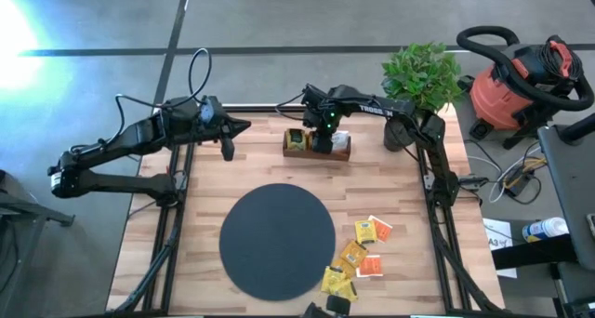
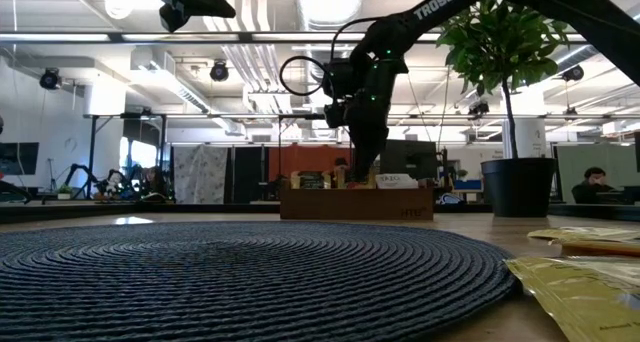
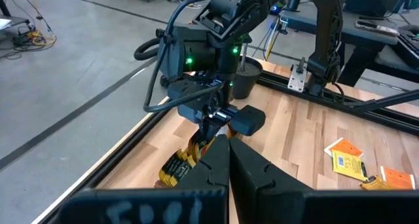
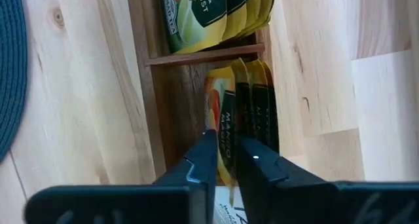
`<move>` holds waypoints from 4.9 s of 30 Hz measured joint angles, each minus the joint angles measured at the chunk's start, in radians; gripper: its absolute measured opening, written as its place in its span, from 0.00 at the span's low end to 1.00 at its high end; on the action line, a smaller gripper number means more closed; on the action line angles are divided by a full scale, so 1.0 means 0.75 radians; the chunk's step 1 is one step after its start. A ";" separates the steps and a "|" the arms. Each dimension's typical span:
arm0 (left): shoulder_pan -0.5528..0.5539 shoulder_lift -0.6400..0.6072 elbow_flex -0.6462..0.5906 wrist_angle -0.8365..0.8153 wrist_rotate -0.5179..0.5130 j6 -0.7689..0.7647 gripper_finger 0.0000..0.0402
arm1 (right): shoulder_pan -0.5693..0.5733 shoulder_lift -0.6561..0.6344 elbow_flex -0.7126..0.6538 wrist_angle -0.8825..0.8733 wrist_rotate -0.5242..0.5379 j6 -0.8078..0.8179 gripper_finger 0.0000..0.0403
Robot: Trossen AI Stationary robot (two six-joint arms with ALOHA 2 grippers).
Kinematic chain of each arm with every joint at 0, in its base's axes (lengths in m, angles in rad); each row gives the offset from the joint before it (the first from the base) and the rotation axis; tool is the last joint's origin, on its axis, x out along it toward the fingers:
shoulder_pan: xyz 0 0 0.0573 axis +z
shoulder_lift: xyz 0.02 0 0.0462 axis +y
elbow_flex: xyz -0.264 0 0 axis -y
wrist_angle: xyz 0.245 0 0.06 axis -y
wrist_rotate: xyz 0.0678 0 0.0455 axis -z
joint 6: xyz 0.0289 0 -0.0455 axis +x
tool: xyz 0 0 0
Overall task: Pick & Place Tea
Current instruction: Put the top orange tea bag into the middle section of the wooden organizer, then put the top white tea bag into the right section of the wooden organizer
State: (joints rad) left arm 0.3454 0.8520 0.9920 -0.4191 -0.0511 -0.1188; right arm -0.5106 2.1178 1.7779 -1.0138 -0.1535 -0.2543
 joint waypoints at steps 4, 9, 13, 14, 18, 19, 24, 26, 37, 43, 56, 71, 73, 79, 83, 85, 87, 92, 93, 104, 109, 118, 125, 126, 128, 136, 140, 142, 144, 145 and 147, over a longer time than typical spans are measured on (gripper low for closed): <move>0.000 0.000 0.000 0.000 0.000 -0.015 0.01 | 0.004 -0.001 0.000 -0.001 0.011 -0.007 0.19; 0.000 0.000 0.000 0.000 0.000 -0.017 0.01 | 0.006 -0.032 0.000 -0.009 0.043 -0.021 0.26; 0.000 0.000 0.000 0.000 0.000 -0.017 0.01 | 0.006 -0.104 0.000 0.000 0.045 -0.021 0.28; 0.000 0.000 0.000 0.000 0.000 -0.017 0.01 | 0.007 -0.126 0.000 0.001 0.045 -0.020 0.28; 0.000 0.001 0.000 0.000 0.000 -0.017 0.01 | 0.017 -0.226 -0.001 -0.002 0.035 0.005 0.27; 0.000 0.002 0.000 0.000 0.001 -0.017 0.01 | 0.024 -0.251 -0.001 -0.008 0.028 0.026 0.27; 0.000 0.002 -0.020 0.013 0.001 -0.013 0.01 | 0.097 -0.339 -0.024 -0.163 -0.092 0.114 0.25; 0.000 0.003 -0.039 0.027 0.005 -0.013 0.01 | 0.149 -0.346 -0.047 -0.256 -0.106 0.150 0.25; 0.000 0.002 -0.086 0.070 0.048 0.009 0.01 | 0.533 -0.370 -0.358 -0.409 -0.116 0.467 0.26; 0.000 0.002 -0.091 0.069 0.049 0.022 0.01 | 0.726 -0.490 -0.591 -0.258 -0.124 0.860 0.24; -0.002 0.004 -0.170 0.142 0.201 -0.079 0.01 | 1.106 -0.921 -1.031 0.014 -0.105 2.020 0.25; -0.182 0.168 -0.279 0.516 0.451 -0.474 0.01 | 1.274 -1.105 -1.414 0.185 0.124 2.402 0.36; -0.222 0.201 -0.274 0.558 0.423 -0.532 0.01 | 1.274 -1.107 -1.464 0.233 0.135 2.418 0.36; -0.320 0.267 -0.250 0.618 0.303 -0.649 0.01 | 1.274 -1.102 -1.567 0.355 0.167 2.423 0.36; -0.359 0.273 -0.248 0.619 0.232 -0.716 0.01 | 1.275 -1.102 -1.580 0.360 0.183 2.357 0.37; -0.375 0.271 -0.248 0.620 0.201 -0.743 0.01 | 1.275 -1.102 -1.582 0.364 0.183 2.322 0.38; -0.390 0.270 -0.248 0.620 0.180 -0.759 0.01 | 1.275 -1.102 -1.586 0.376 0.184 2.307 0.39; -0.418 0.269 -0.246 0.619 0.123 -0.780 0.01 | 1.275 -1.100 -1.611 0.525 0.178 2.249 0.42; -0.422 0.269 -0.246 0.620 0.114 -0.791 0.01 | 1.277 -1.096 -1.615 0.543 0.178 2.245 0.42; -0.437 0.264 -0.249 0.617 0.090 -0.747 0.01 | 1.277 -1.031 -1.557 0.524 0.180 2.195 0.47; -0.437 0.253 -0.249 0.611 0.130 -0.701 0.01 | 1.277 -1.022 -1.524 0.500 0.205 2.179 0.47; -0.437 0.251 -0.250 0.554 0.162 -0.670 0.01 | 1.277 -0.984 -1.511 0.444 0.200 2.171 0.47; -0.437 0.251 -0.250 0.531 0.176 -0.671 0.01 | 1.277 -0.932 -1.488 0.422 0.165 2.097 0.47; -0.437 0.251 -0.250 0.529 0.176 -0.672 0.01 | 1.277 -0.919 -1.490 0.426 0.135 2.087 0.47; -0.437 0.251 -0.252 0.525 0.182 -0.677 0.01 | 1.277 -0.886 -1.490 0.444 0.083 2.068 0.47; -0.437 0.251 -0.256 0.520 0.186 -0.688 0.01 | 1.281 -0.799 -1.445 0.438 0.060 2.040 0.45; -0.437 0.251 -0.258 0.518 0.186 -0.690 0.01 | 1.284 -0.806 -1.420 0.468 0.084 2.041 0.35; -0.437 0.251 -0.258 0.516 0.186 -0.690 0.01 | 1.284 -0.805 -1.413 0.492 0.086 2.045 0.29; -0.437 0.251 -0.258 0.515 0.186 -0.690 0.01 | 1.284 -0.803 -1.404 0.523 0.090 2.045 0.22; -0.437 0.251 -0.258 0.517 0.186 -0.690 0.01 | 1.284 -0.803 -1.398 0.536 0.090 2.046 0.19; -0.437 0.251 -0.258 0.516 0.186 -0.690 0.01 | 1.284 -0.804 -1.397 0.558 0.096 2.056 0.13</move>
State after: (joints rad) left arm 0.0177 1.0401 0.7982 -0.0319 0.0883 -0.6361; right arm 0.4522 1.5147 0.7300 -0.5950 -0.0816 1.2878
